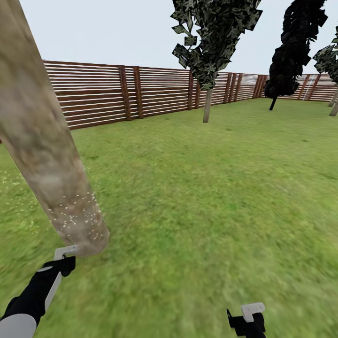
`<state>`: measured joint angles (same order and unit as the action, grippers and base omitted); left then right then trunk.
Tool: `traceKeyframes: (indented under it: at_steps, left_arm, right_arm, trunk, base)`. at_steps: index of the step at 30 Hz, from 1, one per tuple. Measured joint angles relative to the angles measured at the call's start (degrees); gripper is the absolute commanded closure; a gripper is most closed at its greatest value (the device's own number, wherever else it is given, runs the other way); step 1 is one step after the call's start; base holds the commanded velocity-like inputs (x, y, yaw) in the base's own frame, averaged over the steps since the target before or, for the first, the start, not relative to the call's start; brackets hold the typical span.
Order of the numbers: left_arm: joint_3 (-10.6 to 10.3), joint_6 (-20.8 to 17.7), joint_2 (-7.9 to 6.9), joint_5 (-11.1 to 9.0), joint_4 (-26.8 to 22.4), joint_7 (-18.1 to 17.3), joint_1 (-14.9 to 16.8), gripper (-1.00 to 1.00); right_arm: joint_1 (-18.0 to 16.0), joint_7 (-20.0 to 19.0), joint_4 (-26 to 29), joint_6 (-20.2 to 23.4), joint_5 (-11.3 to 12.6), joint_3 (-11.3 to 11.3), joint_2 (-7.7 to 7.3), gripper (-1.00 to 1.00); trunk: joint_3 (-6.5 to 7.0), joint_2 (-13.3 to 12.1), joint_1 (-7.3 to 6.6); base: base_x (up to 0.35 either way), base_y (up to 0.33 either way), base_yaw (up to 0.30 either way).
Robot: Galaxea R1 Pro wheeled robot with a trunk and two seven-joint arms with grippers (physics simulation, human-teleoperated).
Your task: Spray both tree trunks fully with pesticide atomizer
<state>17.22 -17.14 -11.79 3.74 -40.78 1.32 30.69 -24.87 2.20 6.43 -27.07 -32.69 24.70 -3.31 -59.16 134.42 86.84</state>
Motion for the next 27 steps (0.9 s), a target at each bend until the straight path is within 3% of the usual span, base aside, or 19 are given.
traceKeyframes:
  at_steps: [3,5,8,14,23,24,25,27]
  left_arm:
    - [0.01,1.08,-0.13,0.2,0.01,-0.11,-0.05,1.0]
    - [0.32,4.08,-1.34,0.36,2.43,-0.44,-0.15,1.0]
    - [0.28,4.89,-3.04,0.3,4.17,-0.73,-0.17,1.0]
    - [-0.1,5.1,-1.45,0.04,4.4,-0.7,-0.17,1.0]
    - [-0.83,5.03,-1.7,0.22,4.28,-1.71,-0.23,1.0]
    - [-2.08,5.05,-2.01,1.18,4.36,-4.09,-0.26,1.0]
    - [-2.84,5.68,-2.11,3.4,4.38,-7.42,-0.27,1.0]
    - [-3.23,7.31,-2.16,9.32,4.34,-13.46,-0.2,1.0]
  right_arm:
    - [0.0,0.0,-0.01,0.0,0.0,-0.01,0.0,-1.0]
    - [0.0,0.0,-0.01,0.0,0.0,-0.01,0.0,-1.0]
    - [0.0,0.0,-0.01,0.0,0.0,-0.01,-0.01,-1.0]
    - [0.0,0.0,-0.01,0.0,0.0,-0.01,-0.03,-1.0]
    - [0.0,0.0,0.02,0.0,0.0,-0.01,0.0,-1.0]
    - [0.0,0.0,0.05,0.0,0.03,-0.01,0.04,-1.0]
    - [0.0,0.0,0.12,0.0,0.03,0.03,0.07,-1.0]
    - [0.0,-0.08,0.41,0.0,-0.16,-0.06,0.19,-1.0]
  trunk:
    - [0.0,0.0,0.0]
    - [0.0,0.0,0.0]
    - [0.0,0.0,0.0]
    - [0.0,0.0,0.0]
    - [0.0,0.0,0.0]
    - [0.0,0.0,0.0]
    - [0.0,0.0,0.0]
    - [0.0,0.0,0.0]
  base:
    - [0.013,0.0,0.0]
    - [0.001,0.0,0.0]
    - [0.0,0.0,0.0]
    - [-0.073,-0.138,0.0]
    - [-0.297,-0.095,0.0]
    - [-0.337,-0.001,0.0]
    - [-0.337,0.0,0.0]
    - [-0.337,0.0,0.0]
